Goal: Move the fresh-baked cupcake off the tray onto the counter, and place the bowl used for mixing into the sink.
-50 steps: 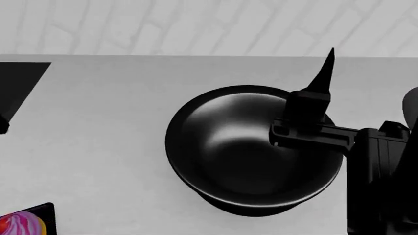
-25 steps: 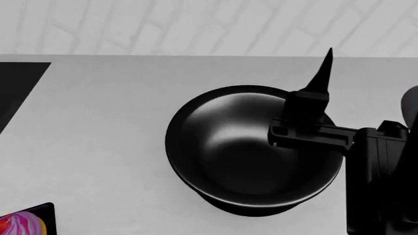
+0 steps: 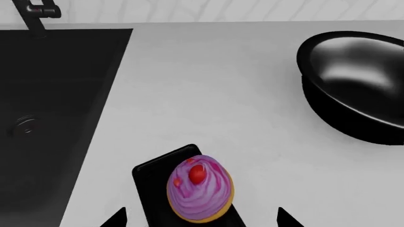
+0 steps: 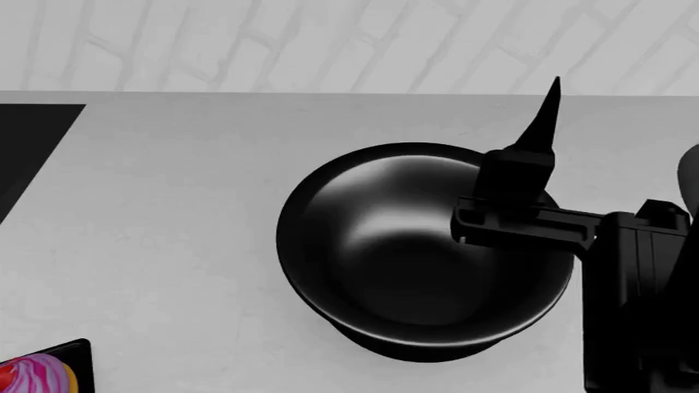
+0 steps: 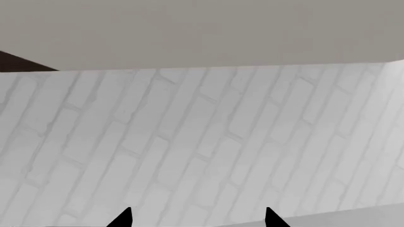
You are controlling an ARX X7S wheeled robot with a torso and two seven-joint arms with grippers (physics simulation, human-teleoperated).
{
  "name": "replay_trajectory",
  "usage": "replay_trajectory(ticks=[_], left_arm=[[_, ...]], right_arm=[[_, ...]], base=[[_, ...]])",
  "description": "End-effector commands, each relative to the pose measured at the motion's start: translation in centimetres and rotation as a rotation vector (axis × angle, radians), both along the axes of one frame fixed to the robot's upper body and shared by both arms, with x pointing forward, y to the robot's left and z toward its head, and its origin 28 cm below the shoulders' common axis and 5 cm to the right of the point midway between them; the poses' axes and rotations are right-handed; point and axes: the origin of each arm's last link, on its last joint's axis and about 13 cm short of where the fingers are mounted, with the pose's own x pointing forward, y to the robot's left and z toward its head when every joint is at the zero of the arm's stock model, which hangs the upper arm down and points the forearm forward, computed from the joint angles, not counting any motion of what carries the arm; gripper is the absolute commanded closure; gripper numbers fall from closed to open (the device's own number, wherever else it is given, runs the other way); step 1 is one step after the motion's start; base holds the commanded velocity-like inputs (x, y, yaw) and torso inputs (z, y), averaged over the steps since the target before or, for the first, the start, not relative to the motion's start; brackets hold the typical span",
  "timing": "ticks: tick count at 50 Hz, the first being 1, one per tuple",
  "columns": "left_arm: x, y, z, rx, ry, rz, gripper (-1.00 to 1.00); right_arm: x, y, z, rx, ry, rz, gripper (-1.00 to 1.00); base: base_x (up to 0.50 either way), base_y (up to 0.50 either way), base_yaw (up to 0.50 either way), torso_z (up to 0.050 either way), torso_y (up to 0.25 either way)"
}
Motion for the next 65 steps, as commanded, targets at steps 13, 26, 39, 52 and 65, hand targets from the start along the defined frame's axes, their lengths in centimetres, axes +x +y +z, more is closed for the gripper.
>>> replay_trajectory(ticks=[13,26,39,52,65], left_arm=[[4.3,-0.3,-2.8,0.067,0.053,0.056,-1.0],[6.0,-0.6,-4.5,0.067,0.096,0.05,-1.0],[7.0,-0.5,-5.7,0.052,0.125,0.048,-1.0],[7.3,-1.1,-7.2,0.064,0.153,0.034,-1.0],[7.2,-1.1,-7.8,0.08,0.161,0.038,-1.0]], right_arm=[[-0.3,-0.1,0.2,0.002,-0.014,0.004,-1.0],[-0.5,-0.2,0.4,0.007,-0.024,0.007,-1.0],[-0.1,-0.1,0.2,0.0,-0.014,0.005,-1.0],[0.0,-0.1,0.1,-0.003,-0.012,0.0,-1.0],[0.0,-0.1,0.1,-0.006,-0.012,0.0,-1.0]], base=[[0.0,0.0,0.0,0.0,0.0],[0.0,0.0,0.0,0.0,0.0],[0.0,0.0,0.0,0.0,0.0],[0.0,0.0,0.0,0.0,0.0],[0.0,0.0,0.0,0.0,0.0]])
